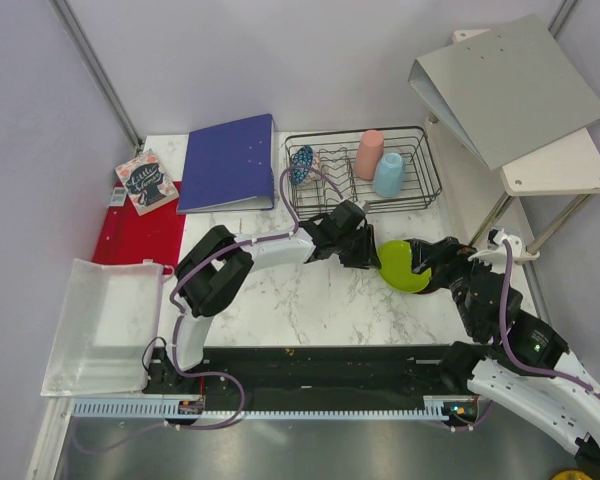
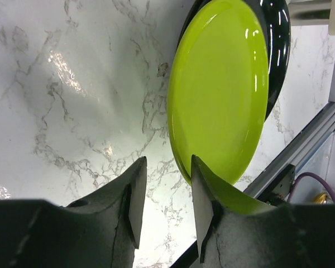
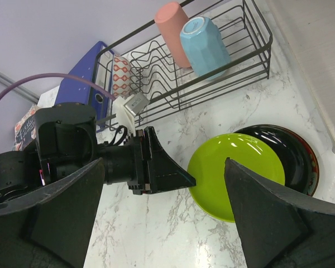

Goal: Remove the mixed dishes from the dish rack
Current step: Place the plate at the center of the board.

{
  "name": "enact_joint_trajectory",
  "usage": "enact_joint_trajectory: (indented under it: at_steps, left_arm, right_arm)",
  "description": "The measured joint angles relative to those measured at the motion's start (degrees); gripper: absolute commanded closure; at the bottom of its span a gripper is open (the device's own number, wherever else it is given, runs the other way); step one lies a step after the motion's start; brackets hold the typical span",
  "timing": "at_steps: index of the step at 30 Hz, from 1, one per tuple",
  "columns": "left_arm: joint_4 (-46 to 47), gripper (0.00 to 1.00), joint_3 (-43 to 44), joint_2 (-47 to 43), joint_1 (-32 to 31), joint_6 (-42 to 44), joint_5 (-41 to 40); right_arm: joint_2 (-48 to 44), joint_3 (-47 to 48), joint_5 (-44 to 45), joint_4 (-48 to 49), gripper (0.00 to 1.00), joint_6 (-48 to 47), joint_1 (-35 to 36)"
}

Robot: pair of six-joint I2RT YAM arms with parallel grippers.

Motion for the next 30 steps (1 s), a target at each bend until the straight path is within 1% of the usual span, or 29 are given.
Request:
enact_joint_trajectory:
  at_steps: [5, 21, 30]
  left_arm:
    - [-0.4, 0.58, 0.2, 0.0, 0.0, 0.7, -0.1]
    - [-1.0, 0.58, 8.2, 6.3, -1.0, 1.0, 0.7]
    - [-1.1, 0.52, 11.6, 8.0, -1.0, 1.4, 1.9]
  right_arm:
    - [0.2, -0.2, -0.4, 0.0, 0.05, 0.3, 0.0]
    - [0.5, -0.5, -0.3, 0.1, 0.05, 0.2, 0.0]
    - [0.6, -0.9, -0.4, 0.0, 0.05, 0.2, 0.0]
